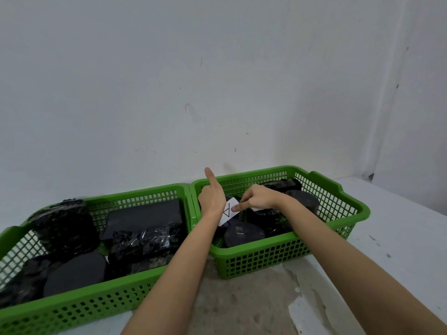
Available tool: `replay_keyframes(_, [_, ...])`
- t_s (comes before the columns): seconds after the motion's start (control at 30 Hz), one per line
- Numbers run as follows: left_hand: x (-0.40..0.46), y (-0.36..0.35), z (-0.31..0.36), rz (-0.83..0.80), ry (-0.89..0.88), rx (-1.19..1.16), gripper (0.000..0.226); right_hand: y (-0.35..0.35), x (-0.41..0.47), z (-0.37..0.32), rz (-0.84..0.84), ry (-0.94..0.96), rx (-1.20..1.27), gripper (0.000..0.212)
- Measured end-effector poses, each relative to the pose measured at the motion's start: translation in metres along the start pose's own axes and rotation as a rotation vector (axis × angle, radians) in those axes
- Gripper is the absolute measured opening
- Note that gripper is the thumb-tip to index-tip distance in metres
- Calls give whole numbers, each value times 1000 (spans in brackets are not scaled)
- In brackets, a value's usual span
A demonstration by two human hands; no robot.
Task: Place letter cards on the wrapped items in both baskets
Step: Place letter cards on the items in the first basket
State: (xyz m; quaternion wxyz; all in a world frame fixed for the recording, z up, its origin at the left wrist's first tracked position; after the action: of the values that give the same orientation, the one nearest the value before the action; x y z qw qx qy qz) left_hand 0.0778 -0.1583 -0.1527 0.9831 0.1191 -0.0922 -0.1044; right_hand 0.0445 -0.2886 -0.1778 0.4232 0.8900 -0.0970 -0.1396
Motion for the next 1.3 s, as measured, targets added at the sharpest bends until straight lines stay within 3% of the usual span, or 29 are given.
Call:
replay_keyframes(0.07, [-2, 2, 2, 7, 5, 3, 64, 1, 2, 1, 28, 0, -40, 46])
replay_keyframes(0.37, [0, 2, 3, -12, -5, 46, 65, 7, 1, -4, 138, 6, -84, 77])
replay_keyframes(0.7, [-2, -11, 6, -152, -88, 219, 64, 8, -2, -13, 152, 81, -175, 60])
replay_keyframes(0.87, [-7, -16, -1, -230, -28, 237, 75, 1, 3, -15, 147, 88, -201, 50])
replay_keyframes(1.0, [-6, -15, 0, -203, -17, 222, 78, 0, 4, -17, 110, 108, -80, 52])
replay_keyframes(1.3, [-8, -13, 4, -168, -74, 265, 86, -6, 1, -20, 40, 114, -3, 36])
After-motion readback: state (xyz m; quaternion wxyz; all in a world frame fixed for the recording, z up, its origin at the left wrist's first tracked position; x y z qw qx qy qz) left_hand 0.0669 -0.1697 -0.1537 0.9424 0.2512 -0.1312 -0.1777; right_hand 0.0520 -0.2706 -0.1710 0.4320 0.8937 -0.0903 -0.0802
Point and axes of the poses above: each hand's wrist, its own x-axis towards the middle knuckle, its own y-axis out of the back of the hand, z = x × y, the point moved 8 cm from there along x, towards the middle knuckle, and after that the axes turned 4 degrees about -y, right-handed, at the moved point
